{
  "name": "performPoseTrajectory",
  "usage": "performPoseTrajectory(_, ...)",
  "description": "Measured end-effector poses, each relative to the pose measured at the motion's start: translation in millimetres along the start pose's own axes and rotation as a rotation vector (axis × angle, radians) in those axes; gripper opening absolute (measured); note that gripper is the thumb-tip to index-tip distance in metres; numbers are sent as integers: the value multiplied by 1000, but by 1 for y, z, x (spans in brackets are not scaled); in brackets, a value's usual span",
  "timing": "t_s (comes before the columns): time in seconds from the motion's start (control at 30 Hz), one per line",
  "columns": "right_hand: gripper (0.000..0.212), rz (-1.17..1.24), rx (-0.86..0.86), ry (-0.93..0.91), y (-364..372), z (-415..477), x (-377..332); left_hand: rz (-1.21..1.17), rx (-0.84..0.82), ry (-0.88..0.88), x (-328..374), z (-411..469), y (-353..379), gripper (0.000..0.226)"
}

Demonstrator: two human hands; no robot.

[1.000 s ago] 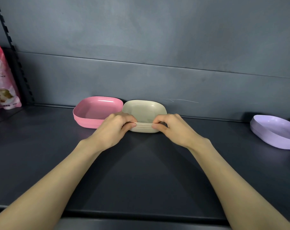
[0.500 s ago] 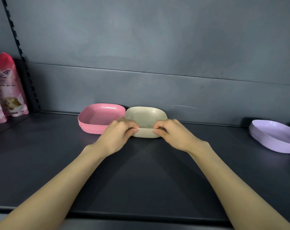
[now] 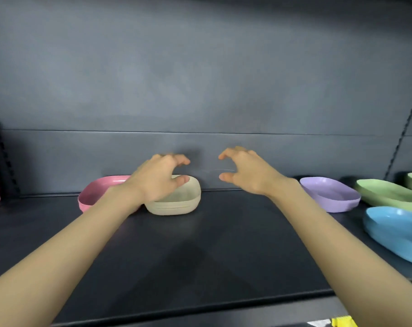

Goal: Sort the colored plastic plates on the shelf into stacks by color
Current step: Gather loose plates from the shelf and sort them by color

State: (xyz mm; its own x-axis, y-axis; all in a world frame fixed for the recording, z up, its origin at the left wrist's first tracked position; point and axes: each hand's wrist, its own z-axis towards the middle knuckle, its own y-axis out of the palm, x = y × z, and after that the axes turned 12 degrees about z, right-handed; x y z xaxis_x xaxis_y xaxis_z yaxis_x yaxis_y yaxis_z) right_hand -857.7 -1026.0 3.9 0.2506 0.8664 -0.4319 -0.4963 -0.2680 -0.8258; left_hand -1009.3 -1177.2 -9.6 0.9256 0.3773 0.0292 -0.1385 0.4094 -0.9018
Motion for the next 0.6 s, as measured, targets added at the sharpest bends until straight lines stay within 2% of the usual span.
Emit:
performPoseTrajectory(0.17, 46, -113, 148, 20, -64, -39, 16, 45, 126, 73, 67, 10, -31, 52)
performPoseTrajectory(0.33, 43, -167, 273, 20, -129, -101, 44, 82, 244, 144, 154, 4, -52, 52)
performPoseTrajectory(0.6, 43, -256, 314, 66, -221, -232, 107, -12, 316, 145, 306, -21, -58, 48)
